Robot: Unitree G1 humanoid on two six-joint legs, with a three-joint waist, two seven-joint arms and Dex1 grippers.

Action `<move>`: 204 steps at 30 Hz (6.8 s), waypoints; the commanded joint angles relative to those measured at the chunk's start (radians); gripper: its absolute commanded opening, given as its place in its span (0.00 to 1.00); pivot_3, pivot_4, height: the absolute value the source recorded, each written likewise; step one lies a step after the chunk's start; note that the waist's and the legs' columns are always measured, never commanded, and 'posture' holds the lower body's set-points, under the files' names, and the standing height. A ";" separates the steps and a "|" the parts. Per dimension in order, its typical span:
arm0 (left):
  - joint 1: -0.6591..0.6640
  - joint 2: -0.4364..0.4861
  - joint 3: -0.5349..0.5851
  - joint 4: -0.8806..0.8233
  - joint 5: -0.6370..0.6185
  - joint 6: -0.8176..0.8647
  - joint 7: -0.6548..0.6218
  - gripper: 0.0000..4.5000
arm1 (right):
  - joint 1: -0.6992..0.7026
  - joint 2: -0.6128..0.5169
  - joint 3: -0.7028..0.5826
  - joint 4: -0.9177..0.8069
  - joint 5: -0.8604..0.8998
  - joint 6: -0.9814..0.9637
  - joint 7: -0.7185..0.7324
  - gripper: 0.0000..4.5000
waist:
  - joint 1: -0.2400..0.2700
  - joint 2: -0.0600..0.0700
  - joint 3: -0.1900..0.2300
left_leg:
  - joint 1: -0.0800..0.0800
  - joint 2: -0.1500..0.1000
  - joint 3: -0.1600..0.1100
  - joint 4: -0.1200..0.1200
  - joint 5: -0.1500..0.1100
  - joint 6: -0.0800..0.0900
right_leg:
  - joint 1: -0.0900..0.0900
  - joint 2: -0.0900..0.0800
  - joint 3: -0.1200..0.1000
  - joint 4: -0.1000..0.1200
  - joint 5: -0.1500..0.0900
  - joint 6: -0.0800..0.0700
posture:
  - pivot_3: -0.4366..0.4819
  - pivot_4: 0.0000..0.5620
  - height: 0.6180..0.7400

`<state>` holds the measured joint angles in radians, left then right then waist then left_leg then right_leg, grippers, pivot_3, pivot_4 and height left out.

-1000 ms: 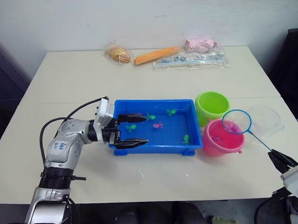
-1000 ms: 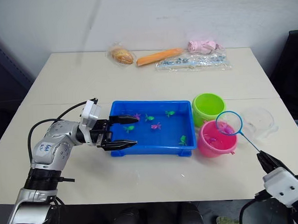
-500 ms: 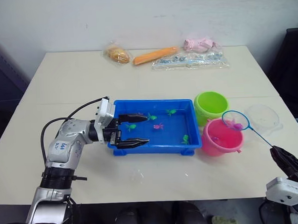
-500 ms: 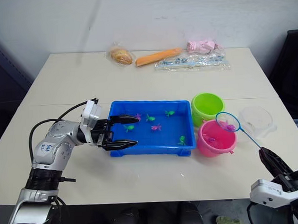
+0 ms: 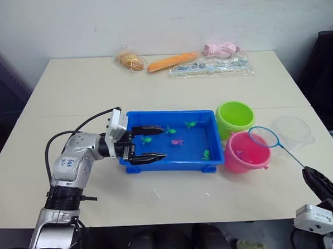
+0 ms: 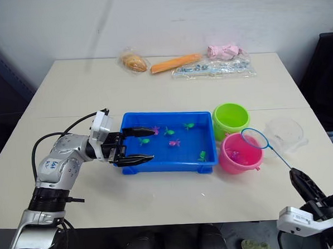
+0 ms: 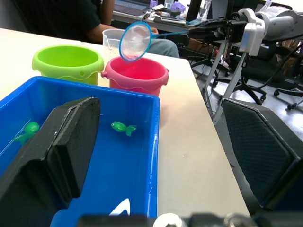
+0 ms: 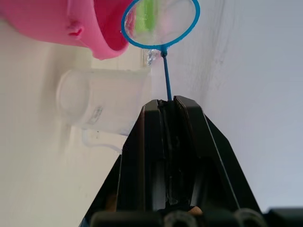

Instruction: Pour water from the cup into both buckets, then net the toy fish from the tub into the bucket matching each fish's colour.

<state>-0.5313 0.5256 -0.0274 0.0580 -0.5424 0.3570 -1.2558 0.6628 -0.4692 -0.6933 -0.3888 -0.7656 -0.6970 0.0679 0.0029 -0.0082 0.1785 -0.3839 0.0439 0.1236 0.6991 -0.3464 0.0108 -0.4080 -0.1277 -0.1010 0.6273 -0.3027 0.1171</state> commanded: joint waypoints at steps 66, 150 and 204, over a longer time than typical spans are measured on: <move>0.292 0.162 0.258 -0.033 -0.012 -0.094 0.083 0.98 | -1.189 -0.311 1.018 -0.009 0.838 1.370 0.794 0.00 | -0.013 0.000 0.000 | 0.008 0.004 -0.001 -0.002 -0.004 0.004 | 0.009 -0.005 -0.005 -0.002 -0.001 -0.001 | 0.48 0.27 1.00; -0.018 -0.003 0.020 0.007 -0.007 -0.049 -0.003 0.98 | -0.020 -0.007 -0.192 -0.247 1.165 0.856 0.787 0.00 | 0.017 -0.001 0.000 | -0.002 -0.004 -0.002 -0.001 -0.003 0.004 | 0.000 -0.002 -0.002 -0.002 0.001 0.002 | 0.48 0.27 1.00; 0.010 -0.002 0.036 0.023 -0.007 -0.072 -0.020 0.98 | 0.001 -0.135 -0.104 0.065 -0.025 -0.087 -0.099 0.00 | -0.008 0.000 0.000 | 0.000 -0.003 -0.002 -0.001 0.001 0.002 | 0.001 -0.003 0.000 -0.001 0.001 0.002 | 0.48 0.27 1.00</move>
<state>-0.5198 0.5238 -0.0037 0.0908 -0.5410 0.3011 -1.2667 0.6560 -0.6090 -0.7722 -0.3060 -0.7981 -0.8033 -0.0092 -0.0046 -0.0084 0.1781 -0.3841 0.0406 0.1220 0.6981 -0.3455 0.0128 -0.4075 -0.1306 -0.1011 0.6263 -0.3019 0.1187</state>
